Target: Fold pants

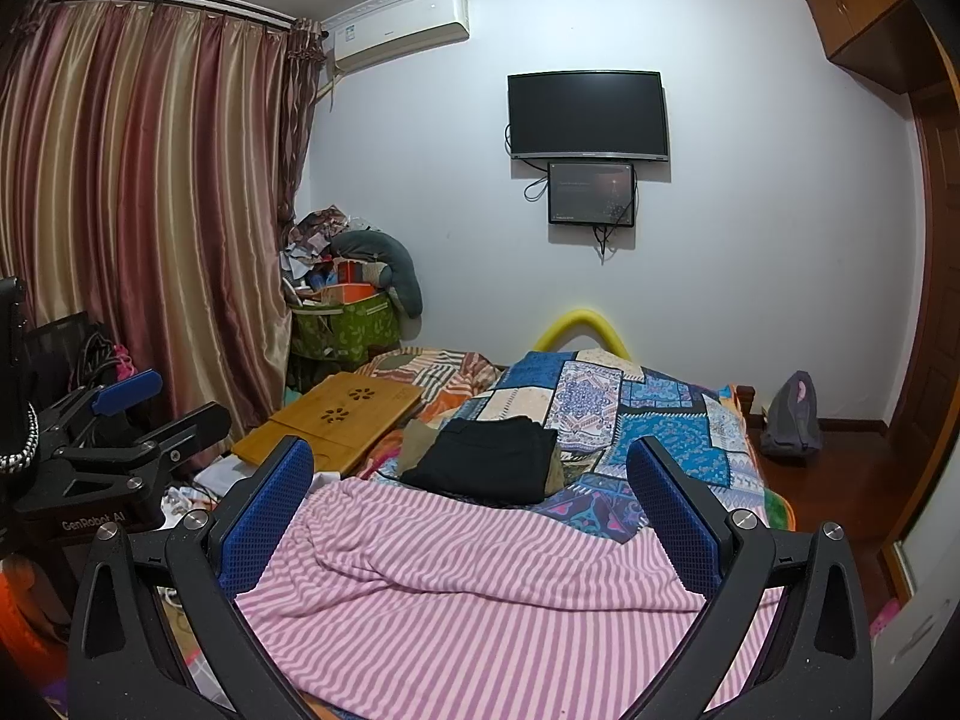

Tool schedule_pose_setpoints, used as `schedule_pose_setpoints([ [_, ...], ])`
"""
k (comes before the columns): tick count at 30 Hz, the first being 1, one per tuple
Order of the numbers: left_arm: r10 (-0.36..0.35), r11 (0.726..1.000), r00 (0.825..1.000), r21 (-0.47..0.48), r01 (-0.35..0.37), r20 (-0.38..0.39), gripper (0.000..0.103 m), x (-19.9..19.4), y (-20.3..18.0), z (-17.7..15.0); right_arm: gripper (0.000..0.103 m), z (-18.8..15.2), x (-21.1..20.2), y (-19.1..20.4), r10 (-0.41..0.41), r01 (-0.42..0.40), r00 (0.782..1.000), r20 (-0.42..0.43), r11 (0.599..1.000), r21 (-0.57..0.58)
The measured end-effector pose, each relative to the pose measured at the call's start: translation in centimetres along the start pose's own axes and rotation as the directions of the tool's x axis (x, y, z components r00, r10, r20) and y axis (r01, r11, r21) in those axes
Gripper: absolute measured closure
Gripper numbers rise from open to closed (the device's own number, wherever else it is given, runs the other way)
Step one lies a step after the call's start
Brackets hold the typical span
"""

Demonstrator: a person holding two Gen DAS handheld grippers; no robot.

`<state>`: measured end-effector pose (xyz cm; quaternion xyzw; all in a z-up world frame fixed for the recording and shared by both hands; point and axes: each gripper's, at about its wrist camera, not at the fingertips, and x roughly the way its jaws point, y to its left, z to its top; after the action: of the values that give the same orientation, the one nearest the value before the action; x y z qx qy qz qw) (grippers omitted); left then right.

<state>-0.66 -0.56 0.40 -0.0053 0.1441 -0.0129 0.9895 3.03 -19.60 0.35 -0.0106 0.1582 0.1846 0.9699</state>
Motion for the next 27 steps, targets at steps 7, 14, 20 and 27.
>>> schedule_pose_setpoints([
  [7,0.0,1.0,1.0,-0.001,0.0,0.0,0.0,0.0,0.1,0.0,0.0,-0.1,0.0,0.0,0.0,0.0,1.0,0.001,1.0,-0.001],
  [14,-0.007,1.0,1.0,-0.004,0.007,-0.008,0.0,0.2,0.2,0.0,0.0,0.0,0.0,0.0,0.003,-0.003,1.0,0.002,1.0,-0.002],
  [20,-0.001,1.0,1.0,0.0,0.001,-0.014,0.0,0.8,0.4,-0.1,0.0,-0.2,0.8,0.1,-0.001,0.001,1.0,-0.013,1.0,0.004],
  [27,0.018,1.0,0.999,-0.001,-0.018,-0.04,0.0,3.0,1.6,0.1,0.0,-0.7,3.0,-0.8,-0.036,0.036,0.998,-0.051,0.999,-0.004],
])
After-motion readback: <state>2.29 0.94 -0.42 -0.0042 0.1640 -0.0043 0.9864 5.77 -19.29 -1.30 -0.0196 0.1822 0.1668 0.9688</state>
